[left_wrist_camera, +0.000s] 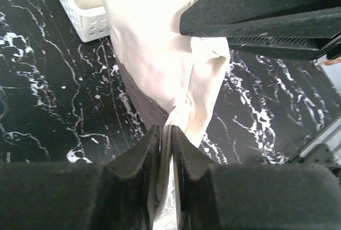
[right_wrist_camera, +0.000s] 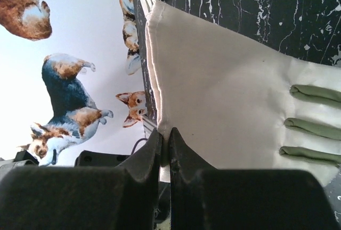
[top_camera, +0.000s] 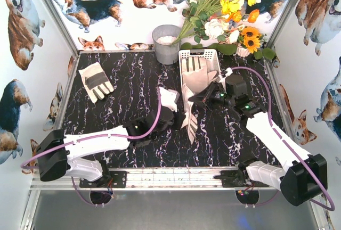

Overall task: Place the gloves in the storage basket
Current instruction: Pick up the glove at the corner of the board, then turn over the glove at the center of the board.

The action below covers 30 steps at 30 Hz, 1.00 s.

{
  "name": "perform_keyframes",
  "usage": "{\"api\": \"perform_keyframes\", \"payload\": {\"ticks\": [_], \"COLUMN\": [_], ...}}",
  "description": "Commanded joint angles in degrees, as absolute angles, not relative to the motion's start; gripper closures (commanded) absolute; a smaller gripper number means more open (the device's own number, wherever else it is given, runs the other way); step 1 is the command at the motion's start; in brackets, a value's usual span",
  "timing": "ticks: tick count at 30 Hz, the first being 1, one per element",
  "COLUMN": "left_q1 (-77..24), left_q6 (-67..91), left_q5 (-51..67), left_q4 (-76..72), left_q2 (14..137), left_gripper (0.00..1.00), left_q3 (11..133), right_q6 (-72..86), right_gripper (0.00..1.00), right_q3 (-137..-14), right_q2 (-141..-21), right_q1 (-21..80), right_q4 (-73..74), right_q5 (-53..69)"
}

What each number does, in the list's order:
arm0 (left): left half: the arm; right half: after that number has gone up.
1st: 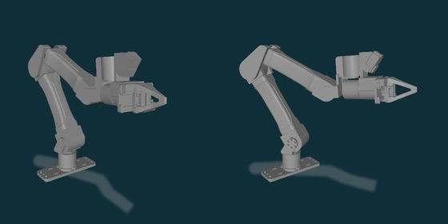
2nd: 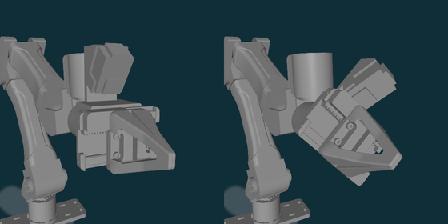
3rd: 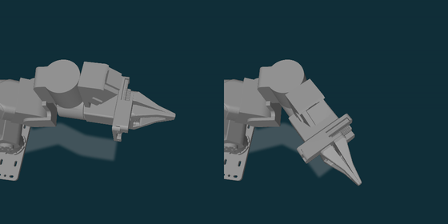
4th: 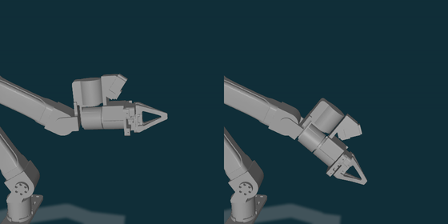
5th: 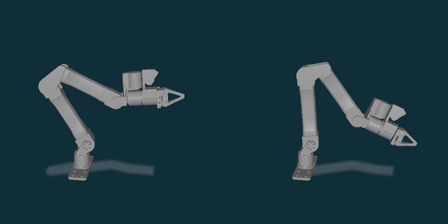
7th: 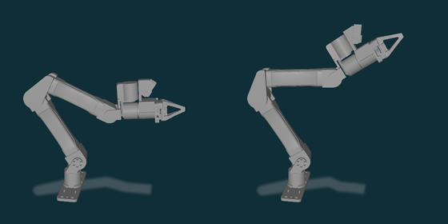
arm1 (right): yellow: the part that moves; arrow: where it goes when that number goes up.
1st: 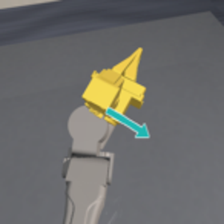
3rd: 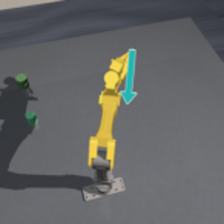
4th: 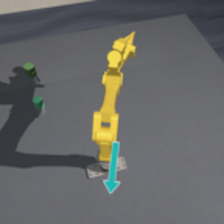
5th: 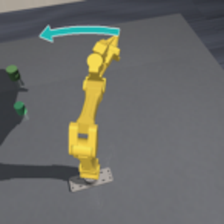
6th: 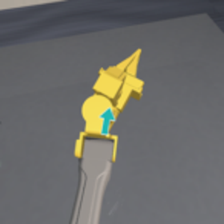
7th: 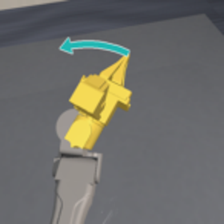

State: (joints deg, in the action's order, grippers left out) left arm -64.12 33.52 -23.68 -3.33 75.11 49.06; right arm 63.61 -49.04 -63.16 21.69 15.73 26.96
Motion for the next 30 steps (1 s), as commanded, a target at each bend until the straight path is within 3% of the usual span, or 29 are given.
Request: {"api": "perform_keyframes", "payload": {"ticks": [1,4,8,16,24,30], "left_q1": [-64.4,-64.4,-64.3,-61.3,-60.3,-60.2], "left_q6": [34.2,35.8,38.4,47.7,56.6,55.0], "left_q5": [-26.4,-27.2,-28.7,-28.7,-35.7,-35.1], "left_q4": [-1.1,-0.1,3.2,17.7,39.6,52.2], "left_q2": [72.4,70.0,67.0,62.8,58.3,68.2], "left_gripper": [0.95,1.0,1.0,1.0,1.0,1.0], "left_q3": [50.4,49.5,49.2,52.9,59.7,66.8], "right_q6": [58.9,56.3,54.5,50.5,46.6,48.4], "right_gripper": [0.91,0.72,0.66,0.4,0.37,0.37], "right_q3": [-52.9,-53.5,-53.0,-53.3,-52.9,-50.5], "right_q2": [-61.5,-61.2,-61.2,-61.1,-60.2,-60.4], "right_q1": [21.9,21.9,21.9,21.9,21.9,21.9], "right_q4": [14.8,15.5,15.3,16.0,19.9,17.7], "right_q5": [26.5,26.3,26.1,26.7,24.1,24.2]}}
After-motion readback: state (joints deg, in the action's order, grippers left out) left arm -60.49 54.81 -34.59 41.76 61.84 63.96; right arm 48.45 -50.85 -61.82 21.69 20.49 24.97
